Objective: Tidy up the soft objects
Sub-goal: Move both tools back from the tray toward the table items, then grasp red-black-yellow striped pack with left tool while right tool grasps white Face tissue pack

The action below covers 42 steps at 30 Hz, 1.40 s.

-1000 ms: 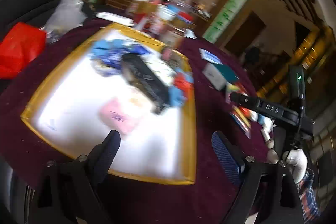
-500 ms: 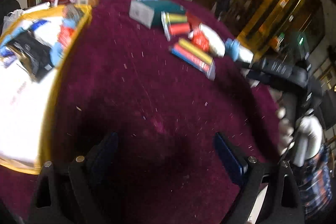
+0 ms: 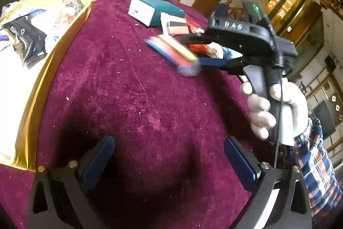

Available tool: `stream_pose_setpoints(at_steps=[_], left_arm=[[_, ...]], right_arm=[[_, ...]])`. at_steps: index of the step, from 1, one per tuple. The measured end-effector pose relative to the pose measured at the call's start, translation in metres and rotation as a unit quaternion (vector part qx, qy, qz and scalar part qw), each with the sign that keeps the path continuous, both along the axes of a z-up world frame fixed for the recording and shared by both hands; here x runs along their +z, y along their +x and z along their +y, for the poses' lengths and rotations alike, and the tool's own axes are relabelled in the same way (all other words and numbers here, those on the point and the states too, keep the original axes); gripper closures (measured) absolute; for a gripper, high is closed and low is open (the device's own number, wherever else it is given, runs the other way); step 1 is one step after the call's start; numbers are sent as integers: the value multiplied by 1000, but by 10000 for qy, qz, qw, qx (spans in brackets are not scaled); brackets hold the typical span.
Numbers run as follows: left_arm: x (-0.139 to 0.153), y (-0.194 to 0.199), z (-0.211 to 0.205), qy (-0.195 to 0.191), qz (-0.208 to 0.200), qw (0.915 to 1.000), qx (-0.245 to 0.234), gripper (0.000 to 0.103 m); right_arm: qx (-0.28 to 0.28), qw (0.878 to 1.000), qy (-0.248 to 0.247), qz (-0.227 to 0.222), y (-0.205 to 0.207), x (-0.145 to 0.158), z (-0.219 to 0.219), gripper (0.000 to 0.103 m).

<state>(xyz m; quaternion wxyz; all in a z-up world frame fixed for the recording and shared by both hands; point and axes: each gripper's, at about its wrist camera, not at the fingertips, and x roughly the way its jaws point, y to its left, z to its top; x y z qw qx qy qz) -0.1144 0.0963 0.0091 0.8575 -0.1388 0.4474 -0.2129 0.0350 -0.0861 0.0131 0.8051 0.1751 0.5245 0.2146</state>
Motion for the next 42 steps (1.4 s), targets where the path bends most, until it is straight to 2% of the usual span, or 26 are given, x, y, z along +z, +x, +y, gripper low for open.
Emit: stream_pose_setpoints(at_steps=[1, 3, 4, 6, 8, 9, 11, 15, 18, 20, 28, 31, 36, 40, 42], left_arm=[[0, -1, -1, 18, -54, 10000, 8, 1], [0, -3, -4, 165, -113, 9998, 7, 1], [1, -4, -9, 314, -135, 9994, -22, 1], [1, -2, -14, 484, -91, 9988, -73, 1], [4, 2, -14, 458, 79, 9988, -134, 1], [6, 6, -13, 302, 164, 9992, -197, 1], [13, 16, -14, 277, 127, 9994, -159, 1], [28, 39, -21, 608, -41, 9981, 13, 1], [37, 60, -32, 1014, -250, 9945, 122, 1], [36, 80, -41, 1305, -331, 9907, 195, 1], [12, 140, -56, 1733, -192, 9837, 446, 1], [5, 149, -57, 1664, -59, 9848, 488, 1], [-5, 159, -60, 1751, -19, 9831, 533, 1], [-11, 157, -62, 1797, -153, 9819, 569, 1], [-11, 157, -62, 1771, -173, 9824, 560, 1]], right_arm=[[379, 9985, 353, 187, -6, -2, 13, 27], [949, 9923, 719, 328, -19, 1, 29, 27], [1078, 9912, 729, 237, -25, 6, 31, 27], [1009, 9939, 429, -154, -36, 20, 25, 27], [496, 9959, -138, -743, -44, 36, 6, 27], [236, 9943, -343, -986, -47, 41, -5, 27], [-395, 9865, -693, -1432, -49, 49, -29, 27], [-1480, 9635, -1076, -1952, -46, 47, -75, 26], [-1932, 9532, -1220, -1978, -42, 36, -99, 26], [-2003, 9558, -1072, -1868, -38, 33, -111, 25], [-2351, 9502, -954, -1807, -41, 34, -132, 23], [-2769, 9359, -864, -1998, -55, 44, -148, 22], [-3423, 9167, -641, -1960, -64, 45, -178, 21], [-4068, 8887, -639, -2015, -76, 49, -206, 16], [-4273, 8812, -621, -1923, -79, 47, -215, 14]])
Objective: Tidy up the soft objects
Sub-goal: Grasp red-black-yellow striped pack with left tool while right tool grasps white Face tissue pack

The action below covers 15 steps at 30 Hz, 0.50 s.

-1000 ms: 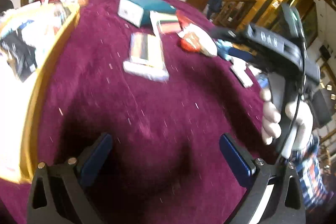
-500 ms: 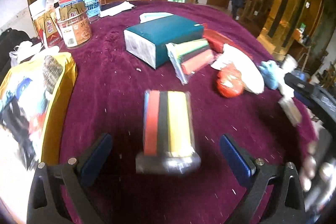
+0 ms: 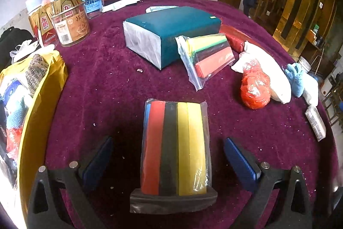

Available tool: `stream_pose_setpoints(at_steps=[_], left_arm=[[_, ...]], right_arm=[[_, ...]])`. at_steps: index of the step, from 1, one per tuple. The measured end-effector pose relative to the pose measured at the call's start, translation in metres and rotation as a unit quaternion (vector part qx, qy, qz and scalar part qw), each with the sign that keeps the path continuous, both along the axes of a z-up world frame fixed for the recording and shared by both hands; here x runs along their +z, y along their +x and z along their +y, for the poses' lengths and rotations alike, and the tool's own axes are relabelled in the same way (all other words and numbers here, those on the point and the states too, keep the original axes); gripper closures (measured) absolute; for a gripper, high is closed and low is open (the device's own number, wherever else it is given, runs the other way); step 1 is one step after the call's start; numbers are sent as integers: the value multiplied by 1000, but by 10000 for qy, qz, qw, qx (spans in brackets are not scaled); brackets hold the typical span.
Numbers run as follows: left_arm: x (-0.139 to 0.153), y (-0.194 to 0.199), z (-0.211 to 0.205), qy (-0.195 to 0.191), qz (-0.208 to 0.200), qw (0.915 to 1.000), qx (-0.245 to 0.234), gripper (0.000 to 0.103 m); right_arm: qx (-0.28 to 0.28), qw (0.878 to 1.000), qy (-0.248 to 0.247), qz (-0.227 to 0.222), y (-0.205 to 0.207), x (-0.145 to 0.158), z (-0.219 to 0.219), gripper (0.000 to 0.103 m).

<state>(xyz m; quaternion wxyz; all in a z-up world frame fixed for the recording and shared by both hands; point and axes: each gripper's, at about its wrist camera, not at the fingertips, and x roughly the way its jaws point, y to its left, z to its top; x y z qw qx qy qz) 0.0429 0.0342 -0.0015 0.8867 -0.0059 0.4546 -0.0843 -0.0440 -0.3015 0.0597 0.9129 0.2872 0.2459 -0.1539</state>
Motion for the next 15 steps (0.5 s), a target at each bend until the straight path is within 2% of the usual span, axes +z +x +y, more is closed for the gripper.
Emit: stream_pose_setpoints(at_steps=[3, 7, 11, 13, 15], left_arm=[[-1, 0, -2, 77, 0, 10000, 26, 1], [-4, 2, -8, 322, 43, 9995, -2, 1], [-4, 3, -7, 317, 43, 9995, -20, 1], [-2, 0, -6, 316, -12, 9995, -19, 6], [0, -4, -8, 325, -83, 9994, -85, 17]], right_arm=[[127, 9987, 96, 480, 13, -13, -2, 14], [542, 9900, 357, 1253, 35, -40, 4, 14], [555, 9874, 192, 1466, 41, -46, 10, 14], [558, 9865, 29, 1539, 43, -47, 14, 12], [599, 9842, -207, 1651, 47, -47, 21, 9]])
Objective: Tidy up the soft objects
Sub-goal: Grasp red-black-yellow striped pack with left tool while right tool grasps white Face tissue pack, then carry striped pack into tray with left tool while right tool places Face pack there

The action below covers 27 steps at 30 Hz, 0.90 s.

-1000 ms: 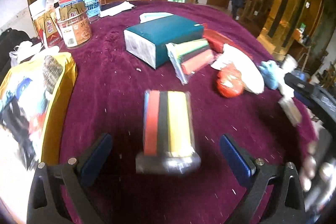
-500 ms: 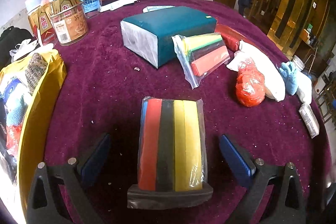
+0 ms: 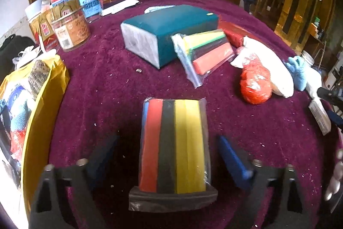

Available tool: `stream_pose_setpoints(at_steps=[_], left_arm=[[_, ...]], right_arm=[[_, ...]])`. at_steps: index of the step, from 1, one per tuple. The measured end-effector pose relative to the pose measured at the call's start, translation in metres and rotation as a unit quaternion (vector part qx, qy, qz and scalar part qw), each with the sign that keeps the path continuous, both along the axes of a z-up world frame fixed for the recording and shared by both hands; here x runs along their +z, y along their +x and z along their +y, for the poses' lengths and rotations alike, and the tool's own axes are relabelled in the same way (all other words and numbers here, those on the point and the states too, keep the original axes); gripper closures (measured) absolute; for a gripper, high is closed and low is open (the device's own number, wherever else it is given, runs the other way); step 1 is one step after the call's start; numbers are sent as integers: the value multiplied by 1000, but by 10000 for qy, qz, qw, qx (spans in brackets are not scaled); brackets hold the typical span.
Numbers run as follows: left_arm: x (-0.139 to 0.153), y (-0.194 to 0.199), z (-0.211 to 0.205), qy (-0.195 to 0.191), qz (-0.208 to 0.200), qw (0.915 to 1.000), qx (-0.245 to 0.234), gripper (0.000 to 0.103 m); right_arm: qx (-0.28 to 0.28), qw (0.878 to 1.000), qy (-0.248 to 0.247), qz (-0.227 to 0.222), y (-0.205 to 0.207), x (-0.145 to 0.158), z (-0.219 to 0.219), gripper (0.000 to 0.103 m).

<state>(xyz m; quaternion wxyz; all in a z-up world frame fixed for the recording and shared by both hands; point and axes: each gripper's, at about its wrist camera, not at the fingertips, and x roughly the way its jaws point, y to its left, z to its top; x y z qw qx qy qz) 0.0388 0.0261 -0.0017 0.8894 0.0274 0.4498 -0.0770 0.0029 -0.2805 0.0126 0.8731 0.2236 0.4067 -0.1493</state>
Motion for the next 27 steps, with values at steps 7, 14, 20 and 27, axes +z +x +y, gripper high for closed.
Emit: stream_pose_setpoints(at_steps=[7, 14, 20, 27], left_arm=[[13, -16, 8, -428, 408, 9979, -261, 53], [21, -51, 25, -716, 266, 9967, -286, 53], [37, -92, 52, -1265, 78, 9916, -243, 53], [49, -126, 84, -1910, -76, 9815, -114, 53]], right_arm=[[145, 9999, -93, 8, 2, 1, 1, 2], [268, 9996, -95, 12, 3, 1, 3, 1], [1075, 9904, -692, 532, -7, -1, 33, 1], [1324, 9807, -1259, 693, -11, 2, 43, 48]])
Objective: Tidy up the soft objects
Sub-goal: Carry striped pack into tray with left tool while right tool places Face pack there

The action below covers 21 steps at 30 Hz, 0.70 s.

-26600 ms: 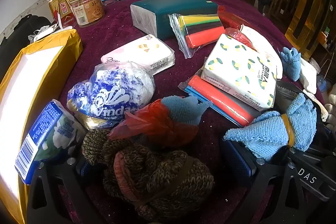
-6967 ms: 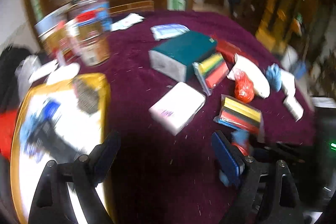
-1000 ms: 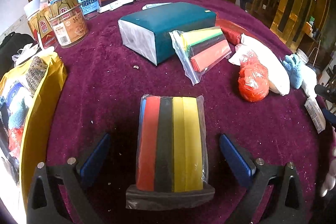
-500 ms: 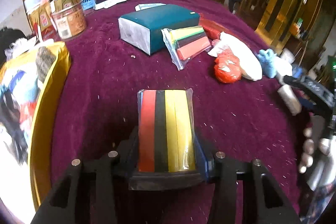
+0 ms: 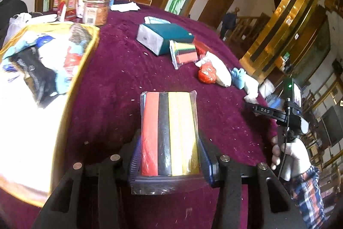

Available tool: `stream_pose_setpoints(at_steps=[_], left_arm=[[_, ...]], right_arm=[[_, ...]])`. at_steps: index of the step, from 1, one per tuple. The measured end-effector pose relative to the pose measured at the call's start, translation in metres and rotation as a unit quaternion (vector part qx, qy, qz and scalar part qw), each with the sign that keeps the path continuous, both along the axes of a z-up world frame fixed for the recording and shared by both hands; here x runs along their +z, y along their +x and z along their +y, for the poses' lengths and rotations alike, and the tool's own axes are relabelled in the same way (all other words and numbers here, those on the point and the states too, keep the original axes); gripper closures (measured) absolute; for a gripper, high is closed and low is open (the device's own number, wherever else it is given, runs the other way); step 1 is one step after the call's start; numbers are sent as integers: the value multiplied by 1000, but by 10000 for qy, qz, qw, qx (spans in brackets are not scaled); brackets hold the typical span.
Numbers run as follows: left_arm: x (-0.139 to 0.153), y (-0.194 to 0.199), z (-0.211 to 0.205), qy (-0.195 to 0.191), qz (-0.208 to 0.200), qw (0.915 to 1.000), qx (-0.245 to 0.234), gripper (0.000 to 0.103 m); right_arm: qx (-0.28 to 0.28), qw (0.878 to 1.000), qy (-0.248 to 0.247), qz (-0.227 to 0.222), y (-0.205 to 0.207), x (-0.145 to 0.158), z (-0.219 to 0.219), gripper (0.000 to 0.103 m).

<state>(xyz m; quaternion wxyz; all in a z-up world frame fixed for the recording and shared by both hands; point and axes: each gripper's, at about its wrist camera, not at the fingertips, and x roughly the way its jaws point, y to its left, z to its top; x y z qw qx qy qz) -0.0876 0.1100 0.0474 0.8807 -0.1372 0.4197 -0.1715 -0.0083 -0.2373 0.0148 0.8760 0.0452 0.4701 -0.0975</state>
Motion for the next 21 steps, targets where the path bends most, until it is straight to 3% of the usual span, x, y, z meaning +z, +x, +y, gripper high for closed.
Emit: stream_pose_setpoints(at_steps=[5, 10, 15, 21], left_arm=[[21, -24, 53, -335, -243, 9985, 350, 53], [31, -42, 121, -161, -396, 9936, 1045, 52], [18, -36, 189, 215, -92, 9835, 1796, 52], [-2, -5, 225, 506, 283, 9768, 2060, 52]], right_arm=[[76, 9997, 246, 30, -9, 8, -6, 50], [454, 9974, 533, -151, -25, 29, 16, 50], [1141, 9906, 689, -298, -24, 52, 77, 50], [2015, 9747, 932, -263, -19, 65, 167, 50]])
